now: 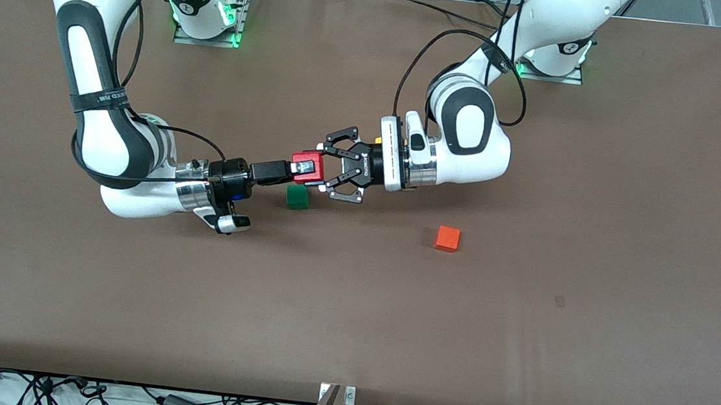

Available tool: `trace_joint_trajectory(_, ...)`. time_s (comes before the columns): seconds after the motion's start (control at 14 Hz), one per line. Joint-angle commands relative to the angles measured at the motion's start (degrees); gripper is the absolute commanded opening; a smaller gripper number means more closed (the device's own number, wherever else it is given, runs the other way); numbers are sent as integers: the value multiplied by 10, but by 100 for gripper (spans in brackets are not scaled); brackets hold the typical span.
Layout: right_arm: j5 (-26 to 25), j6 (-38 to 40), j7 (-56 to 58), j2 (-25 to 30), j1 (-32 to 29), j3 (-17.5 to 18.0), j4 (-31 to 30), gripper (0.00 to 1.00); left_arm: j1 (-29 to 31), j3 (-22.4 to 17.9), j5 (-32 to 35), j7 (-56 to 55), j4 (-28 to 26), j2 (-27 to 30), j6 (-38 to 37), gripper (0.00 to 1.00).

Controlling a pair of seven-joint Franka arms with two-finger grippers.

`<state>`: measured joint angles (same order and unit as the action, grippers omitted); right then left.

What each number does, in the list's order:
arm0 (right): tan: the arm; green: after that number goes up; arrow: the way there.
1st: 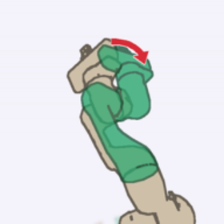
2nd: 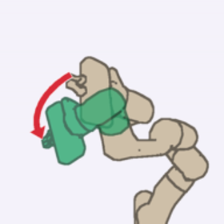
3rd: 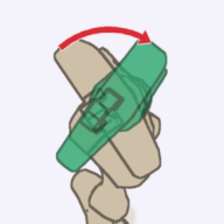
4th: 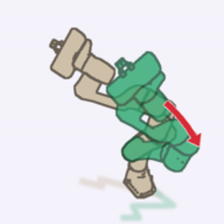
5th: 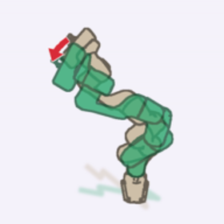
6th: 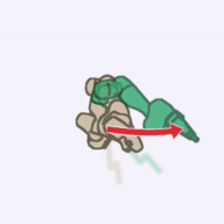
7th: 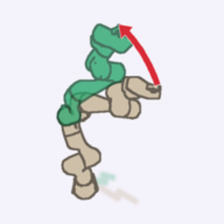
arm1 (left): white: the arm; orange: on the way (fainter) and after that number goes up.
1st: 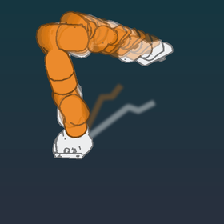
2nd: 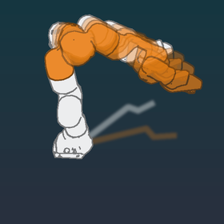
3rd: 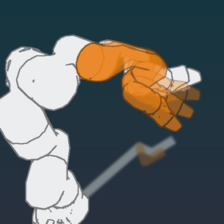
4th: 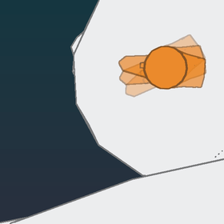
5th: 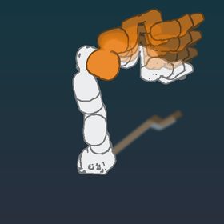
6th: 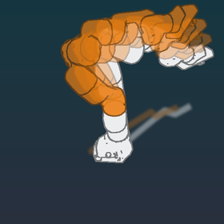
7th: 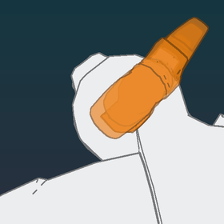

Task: Pass red block to right arm, stack on blue
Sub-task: 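Open the left gripper, releasing the red cube to the right gripper, then carry the red cube over the blue cube while the left gripper withdraws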

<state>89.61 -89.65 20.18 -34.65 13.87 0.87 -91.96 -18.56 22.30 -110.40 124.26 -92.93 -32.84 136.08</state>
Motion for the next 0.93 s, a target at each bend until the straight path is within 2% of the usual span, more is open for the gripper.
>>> trace_joint_trajectory(0.0,7,5,-11,-6,2,-1,9,5,-4,2,-18,29,13,-5,14,48)
trace_joint_trajectory(0.07,7,5,-10,-6,1,-1,10,5,-2,2,-18,34,13,-3,15,99)
trace_joint_trajectory(0.21,7,5,-11,-6,0,-1,10,0,2,2,-17,34,12,1,15,100)
trace_joint_trajectory(0.43,1,5,-11,-2,-1,-2,10,0,17,0,-12,30,7,7,9,100)
trace_joint_trajectory(0.64,-58,0,-13,3,-2,-9,13,0,39,2,17,2,5,18,-17,100)
trace_joint_trajectory(0.71,-86,2,-15,6,-5,-16,13,0,58,0,47,-28,5,22,-54,100)
trace_joint_trajectory(0.86,-129,4,-20,17,-10,-20,13,0,90,1,156,-108,6,36,-88,100)
